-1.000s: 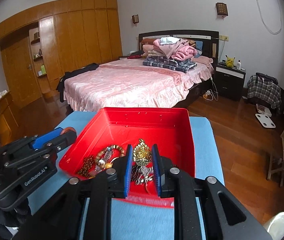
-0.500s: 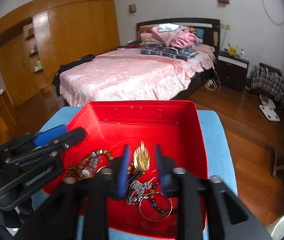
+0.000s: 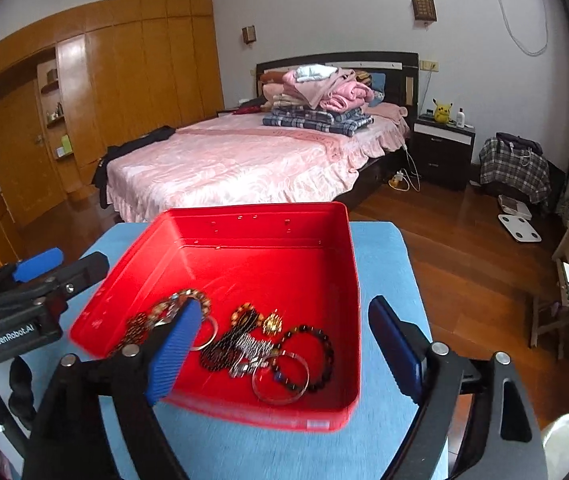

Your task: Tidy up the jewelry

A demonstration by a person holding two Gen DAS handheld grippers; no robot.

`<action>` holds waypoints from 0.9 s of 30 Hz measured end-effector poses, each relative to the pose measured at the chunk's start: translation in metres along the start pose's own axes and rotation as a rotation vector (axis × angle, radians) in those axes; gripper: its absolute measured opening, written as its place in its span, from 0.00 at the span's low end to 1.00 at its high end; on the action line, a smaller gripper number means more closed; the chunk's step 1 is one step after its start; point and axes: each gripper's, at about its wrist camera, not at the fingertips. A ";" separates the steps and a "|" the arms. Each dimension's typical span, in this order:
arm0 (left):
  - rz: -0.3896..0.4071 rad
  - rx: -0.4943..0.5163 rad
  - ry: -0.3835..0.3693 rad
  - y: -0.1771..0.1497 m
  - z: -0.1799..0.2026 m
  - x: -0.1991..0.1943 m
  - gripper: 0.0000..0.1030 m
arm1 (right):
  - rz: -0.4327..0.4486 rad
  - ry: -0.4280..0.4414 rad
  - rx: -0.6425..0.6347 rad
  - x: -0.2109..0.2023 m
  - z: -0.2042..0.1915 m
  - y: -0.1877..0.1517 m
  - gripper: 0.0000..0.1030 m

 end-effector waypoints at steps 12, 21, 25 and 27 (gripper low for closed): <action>0.031 -0.011 0.035 -0.015 -0.004 -0.070 0.94 | 0.052 0.045 0.004 -0.064 -0.013 -0.009 0.94; 0.074 0.019 0.055 -0.015 0.002 -0.106 0.95 | 0.080 0.061 0.012 -0.092 -0.016 -0.006 0.94; 0.095 0.015 0.057 -0.015 0.001 -0.118 0.95 | 0.091 0.061 -0.005 -0.102 -0.021 -0.007 0.94; 0.106 0.017 0.060 -0.015 0.001 -0.124 0.95 | 0.102 0.063 -0.007 -0.108 -0.023 -0.010 0.94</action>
Point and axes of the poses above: each gripper's, at about its wrist camera, not at the fingertips, and x roughly the way its jaws point, z to its right, y to its top, and after that the axes turned 4 degrees about -x, right-handed
